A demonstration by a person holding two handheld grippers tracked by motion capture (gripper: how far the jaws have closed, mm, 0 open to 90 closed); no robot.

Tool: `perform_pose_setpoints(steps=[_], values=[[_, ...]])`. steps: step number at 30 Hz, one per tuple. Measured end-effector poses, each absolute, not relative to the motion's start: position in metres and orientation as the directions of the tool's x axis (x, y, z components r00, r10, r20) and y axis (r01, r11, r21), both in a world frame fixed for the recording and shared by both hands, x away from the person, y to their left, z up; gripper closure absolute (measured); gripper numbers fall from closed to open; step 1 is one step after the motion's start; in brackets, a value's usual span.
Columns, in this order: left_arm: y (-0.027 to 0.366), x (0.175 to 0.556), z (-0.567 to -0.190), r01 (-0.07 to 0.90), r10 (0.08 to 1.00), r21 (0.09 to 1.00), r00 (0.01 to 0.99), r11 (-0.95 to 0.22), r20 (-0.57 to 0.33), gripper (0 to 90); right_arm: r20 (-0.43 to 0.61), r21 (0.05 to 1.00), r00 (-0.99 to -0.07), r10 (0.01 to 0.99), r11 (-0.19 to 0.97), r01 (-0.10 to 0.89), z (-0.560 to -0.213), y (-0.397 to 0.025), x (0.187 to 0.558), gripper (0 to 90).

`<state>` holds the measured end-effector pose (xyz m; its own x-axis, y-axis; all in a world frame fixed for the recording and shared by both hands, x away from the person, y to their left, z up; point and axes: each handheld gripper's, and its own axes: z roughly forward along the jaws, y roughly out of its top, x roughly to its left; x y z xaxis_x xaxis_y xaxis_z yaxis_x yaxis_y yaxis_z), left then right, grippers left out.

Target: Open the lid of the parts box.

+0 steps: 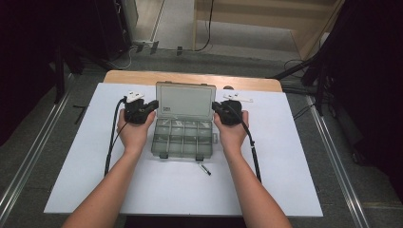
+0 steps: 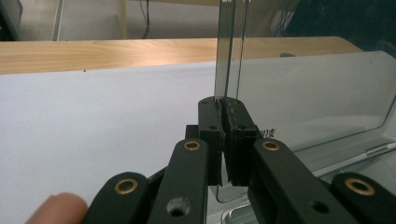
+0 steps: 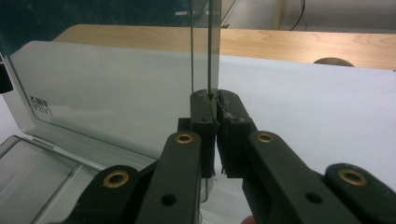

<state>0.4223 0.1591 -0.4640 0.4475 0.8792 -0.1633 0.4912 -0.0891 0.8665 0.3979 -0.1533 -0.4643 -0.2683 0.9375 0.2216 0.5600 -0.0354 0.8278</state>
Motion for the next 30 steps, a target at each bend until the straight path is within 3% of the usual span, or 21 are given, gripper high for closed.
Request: perform_pose_setpoints(steps=[30], values=[[0.169,0.451,-0.475,0.630,0.851,0.777,0.406,0.005,-0.334,88.2,0.352,0.748,-0.243,0.904,-0.116,0.653,-0.484,-0.162,0.427,88.2]])
